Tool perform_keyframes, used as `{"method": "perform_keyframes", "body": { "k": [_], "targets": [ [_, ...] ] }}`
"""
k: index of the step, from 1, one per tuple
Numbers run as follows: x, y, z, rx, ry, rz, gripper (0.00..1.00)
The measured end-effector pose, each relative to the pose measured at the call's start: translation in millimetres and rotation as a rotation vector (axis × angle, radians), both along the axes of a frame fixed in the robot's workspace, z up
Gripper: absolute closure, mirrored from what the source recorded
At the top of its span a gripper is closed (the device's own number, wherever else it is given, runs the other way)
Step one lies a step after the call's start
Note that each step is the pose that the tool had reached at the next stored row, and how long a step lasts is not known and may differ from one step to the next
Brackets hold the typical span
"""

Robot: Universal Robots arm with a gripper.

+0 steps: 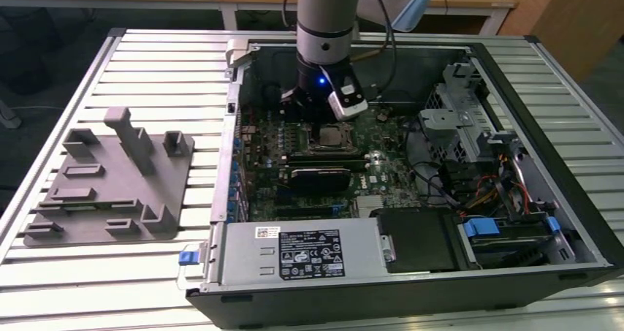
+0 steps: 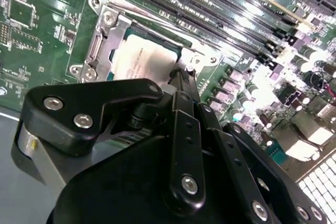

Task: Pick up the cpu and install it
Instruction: 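Close the cpu cover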

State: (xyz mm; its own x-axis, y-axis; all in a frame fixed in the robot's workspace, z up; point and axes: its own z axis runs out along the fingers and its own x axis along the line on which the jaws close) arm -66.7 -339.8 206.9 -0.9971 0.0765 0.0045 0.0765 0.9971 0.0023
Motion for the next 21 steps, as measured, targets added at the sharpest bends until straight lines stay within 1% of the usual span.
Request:
{"method": "perform_keyframes", "body": {
  "k": [9, 15, 21],
  "targets": [
    [-0.1, 1.8, -5.4, 0.0002, -0.0002, 0.025, 0.89],
    [-0.2, 3.5, -6.8, 0.0004, -0.0002, 0.036, 0.89],
    [0.1, 3.8, -7.2, 0.0002, -0.0001, 0.043, 0.89]
  ]
}}
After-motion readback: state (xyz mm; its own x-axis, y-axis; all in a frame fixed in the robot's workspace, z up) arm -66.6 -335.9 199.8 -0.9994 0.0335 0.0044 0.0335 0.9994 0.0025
